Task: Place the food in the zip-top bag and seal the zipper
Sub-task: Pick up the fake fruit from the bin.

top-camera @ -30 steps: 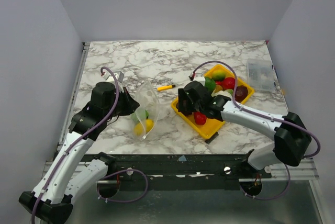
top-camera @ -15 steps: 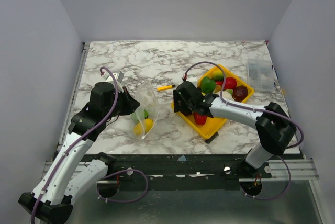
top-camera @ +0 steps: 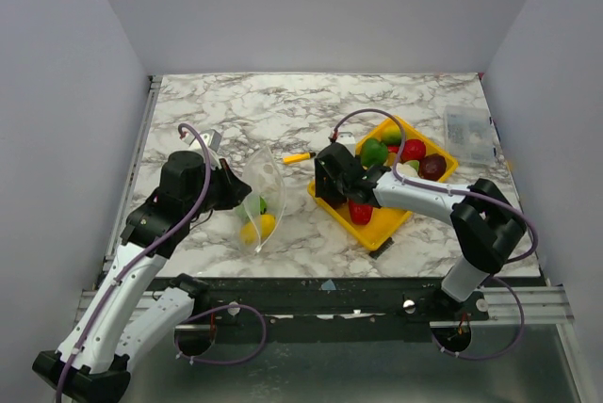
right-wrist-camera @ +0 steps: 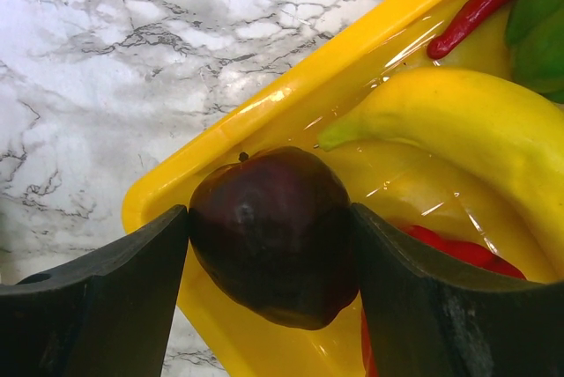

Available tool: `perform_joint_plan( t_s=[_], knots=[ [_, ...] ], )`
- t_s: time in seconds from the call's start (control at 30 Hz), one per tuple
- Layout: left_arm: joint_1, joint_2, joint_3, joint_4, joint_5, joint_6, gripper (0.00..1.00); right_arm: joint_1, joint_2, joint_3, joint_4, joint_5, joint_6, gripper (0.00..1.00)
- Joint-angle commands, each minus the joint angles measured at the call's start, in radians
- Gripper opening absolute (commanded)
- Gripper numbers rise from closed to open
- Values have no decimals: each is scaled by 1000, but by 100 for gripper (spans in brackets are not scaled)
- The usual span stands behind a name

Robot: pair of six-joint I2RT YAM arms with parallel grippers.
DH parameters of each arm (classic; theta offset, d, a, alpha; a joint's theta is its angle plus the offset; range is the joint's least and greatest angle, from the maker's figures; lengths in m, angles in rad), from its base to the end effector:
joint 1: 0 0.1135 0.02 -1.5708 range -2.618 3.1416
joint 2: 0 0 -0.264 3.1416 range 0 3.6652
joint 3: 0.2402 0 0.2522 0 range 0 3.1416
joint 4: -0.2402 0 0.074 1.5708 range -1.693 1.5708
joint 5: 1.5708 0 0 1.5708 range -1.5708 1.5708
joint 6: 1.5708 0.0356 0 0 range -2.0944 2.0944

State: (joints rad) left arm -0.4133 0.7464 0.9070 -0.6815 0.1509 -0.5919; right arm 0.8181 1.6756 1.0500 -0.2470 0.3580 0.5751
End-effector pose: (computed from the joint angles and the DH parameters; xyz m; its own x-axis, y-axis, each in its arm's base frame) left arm 0.1381 -0.0664 0.3368 -0.6664 -0.3101 -0.6781 0.1743 0.8194 -0.5460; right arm 0.2486 0.2472 0.1990 -0.7275 -0.0314 -0.6854 -0.1596 0.9793 0.1244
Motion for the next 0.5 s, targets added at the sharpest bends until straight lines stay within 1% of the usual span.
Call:
perform_joint_plan(
  t_s=[0.0, 0.07, 0.17, 0.23, 0.47],
  knots=[
    [3, -16, -16, 15, 29, -2, 0, 1, 29, -4, 4, 24, 13, 71],
    [3, -17, -15, 13, 36, -2, 0, 1, 37, -2, 3, 24, 13, 64],
    [2, -22, -15, 13, 34, 0, 0, 1, 23, 9, -1, -8, 16, 49],
    [2, -23, -11, 10, 27, 3, 0, 1, -8, 7, 7, -9, 20, 41],
    [4, -20, -10, 12, 25, 8, 0, 1, -176, -27, 8, 74, 3, 20]
  ],
)
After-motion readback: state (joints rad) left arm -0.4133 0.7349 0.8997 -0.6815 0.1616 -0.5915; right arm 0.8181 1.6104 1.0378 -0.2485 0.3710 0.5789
